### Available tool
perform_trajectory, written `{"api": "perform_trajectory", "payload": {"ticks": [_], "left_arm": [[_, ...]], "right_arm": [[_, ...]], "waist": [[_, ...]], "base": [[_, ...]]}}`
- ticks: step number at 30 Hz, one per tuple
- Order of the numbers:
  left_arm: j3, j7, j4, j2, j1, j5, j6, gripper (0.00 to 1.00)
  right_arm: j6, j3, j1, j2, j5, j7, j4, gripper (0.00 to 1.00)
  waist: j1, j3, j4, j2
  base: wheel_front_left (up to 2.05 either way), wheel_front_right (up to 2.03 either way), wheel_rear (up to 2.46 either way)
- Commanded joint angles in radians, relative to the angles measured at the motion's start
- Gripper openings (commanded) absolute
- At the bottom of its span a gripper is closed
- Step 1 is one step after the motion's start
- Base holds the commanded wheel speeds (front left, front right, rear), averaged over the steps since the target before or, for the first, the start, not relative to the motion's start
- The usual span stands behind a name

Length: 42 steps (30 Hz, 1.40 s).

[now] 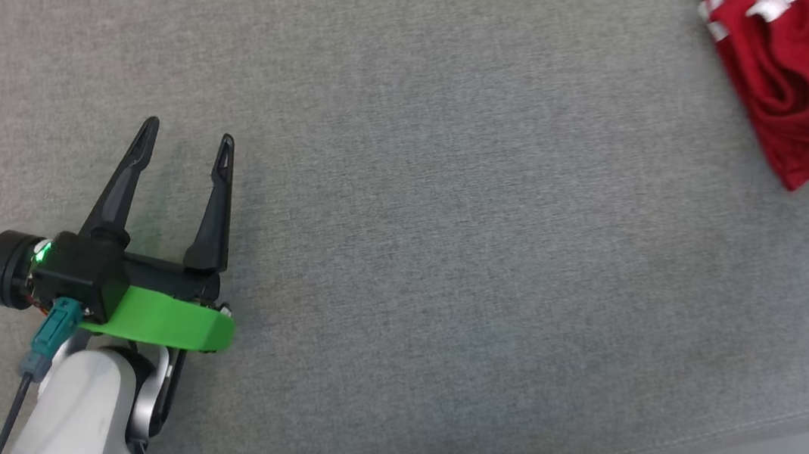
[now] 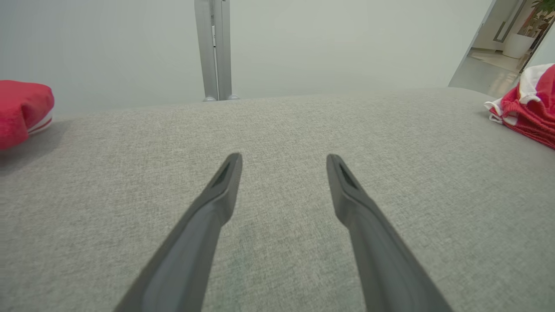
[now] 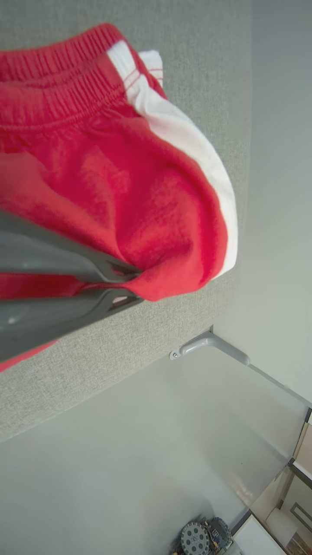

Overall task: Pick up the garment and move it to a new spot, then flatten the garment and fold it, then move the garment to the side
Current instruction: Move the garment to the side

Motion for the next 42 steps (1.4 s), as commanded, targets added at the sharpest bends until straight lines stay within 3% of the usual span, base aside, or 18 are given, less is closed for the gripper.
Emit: {"api": "perform_trajectory", "payload": {"ticks": [1, 7, 8, 9, 10, 16, 25, 36, 42], "left_arm": [[-0.001, 0.005, -0.013, 0.009, -0.008, 0.008, 0.003, 1.00], [-0.012, 0.020, -0.052, 0.014, 0.004, 0.013, 0.009, 1.00], [-0.014, 0.022, -0.054, 0.015, 0.005, 0.014, 0.010, 1.00], [-0.016, 0.022, -0.056, 0.016, 0.005, 0.015, 0.010, 1.00], [-0.018, 0.024, -0.058, 0.017, 0.005, 0.016, 0.010, 1.00], [-0.023, 0.027, -0.055, 0.018, 0.004, 0.014, 0.017, 1.00], [-0.009, -0.006, 0.007, 0.005, 0.002, -0.019, 0.025, 1.00], [0.055, -0.056, 0.149, -0.023, 0.050, -0.077, 0.053, 1.00], [0.071, -0.063, 0.200, -0.044, 0.112, -0.100, 0.057, 1.00]], "right_arm": [[-0.002, -0.012, -0.020, -0.017, -0.012, -0.011, 0.017, 0.00], [-0.002, -0.063, -0.048, -0.079, -0.065, -0.039, 0.067, 0.00], [-0.002, -0.068, -0.049, -0.084, -0.078, -0.045, 0.069, 0.21], [-0.002, -0.080, -0.048, -0.090, -0.089, -0.049, 0.073, 0.80], [-0.002, -0.090, -0.044, -0.090, -0.100, -0.053, 0.076, 1.00], [-0.002, -0.158, -0.029, -0.050, -0.166, -0.068, 0.077, 1.00], [-0.002, -0.185, 0.052, 0.055, -0.227, -0.068, -0.103, 1.00], [-0.002, -0.111, 0.232, 0.193, -0.151, -0.067, -0.281, 1.00], [-0.002, -0.095, 0.384, 0.237, -0.114, -0.067, -0.399, 1.00]], "waist": [[0.0000, 0.036, 0.034, 0.0000], [0.0000, 0.062, 0.052, 0.0000], [0.0000, 0.064, 0.053, 0.0000], [0.0000, 0.067, 0.054, 0.0000], [0.0000, 0.068, 0.055, 0.0000], [0.0000, 0.057, 0.050, 0.0000], [0.0000, -0.053, 0.065, 0.0000], [0.0000, -0.289, 0.128, 0.0000], [0.0000, -0.398, 0.166, 0.0000]], "base": [[0.00, 0.00, 0.00], [0.00, 0.00, 0.00], [0.00, 0.00, 0.00], [0.00, 0.00, 0.00], [0.00, 0.00, 0.00], [0.00, 0.00, 0.00], [0.00, 0.00, 0.00], [0.00, 0.00, 0.00], [0.00, 0.00, 0.00]]}}
